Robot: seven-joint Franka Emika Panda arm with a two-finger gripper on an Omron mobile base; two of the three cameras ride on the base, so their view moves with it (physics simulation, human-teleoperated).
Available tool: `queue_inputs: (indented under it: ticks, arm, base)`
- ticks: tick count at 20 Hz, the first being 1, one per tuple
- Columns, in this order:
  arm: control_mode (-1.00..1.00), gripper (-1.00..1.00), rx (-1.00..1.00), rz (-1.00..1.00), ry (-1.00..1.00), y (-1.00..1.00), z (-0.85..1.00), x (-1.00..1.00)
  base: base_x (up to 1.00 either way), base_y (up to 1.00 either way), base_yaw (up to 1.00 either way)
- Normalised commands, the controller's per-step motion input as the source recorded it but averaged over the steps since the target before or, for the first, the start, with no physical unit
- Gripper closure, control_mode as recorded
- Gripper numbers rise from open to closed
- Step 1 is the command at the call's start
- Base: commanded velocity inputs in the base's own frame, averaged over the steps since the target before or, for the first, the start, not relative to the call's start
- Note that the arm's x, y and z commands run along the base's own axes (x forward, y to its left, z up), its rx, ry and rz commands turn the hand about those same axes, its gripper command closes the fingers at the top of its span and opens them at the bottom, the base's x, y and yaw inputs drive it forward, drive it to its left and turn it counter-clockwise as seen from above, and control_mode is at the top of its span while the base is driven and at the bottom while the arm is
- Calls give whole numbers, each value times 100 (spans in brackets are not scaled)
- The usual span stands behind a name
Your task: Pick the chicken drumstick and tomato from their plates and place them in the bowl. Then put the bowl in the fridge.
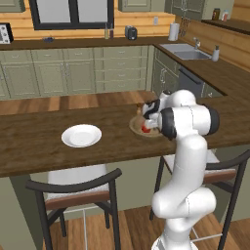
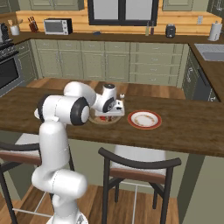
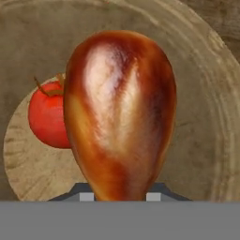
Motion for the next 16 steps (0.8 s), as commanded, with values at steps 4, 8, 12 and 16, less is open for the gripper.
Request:
queue_inputs:
  ticks: [4,8,12,16]
  arm:
    - [-100,100,0,0,-1,0,-17,0]
    - [-100,-100,0,0,-5,1,0,0]
    - [-100,-100,0,0,-8,0,14,-5]
    - [-100,-100,0,0,-11,7,37,-30]
  base:
    - [0,0,0]
    - [0,0,0]
    - [0,0,0]
    - [0,0,0]
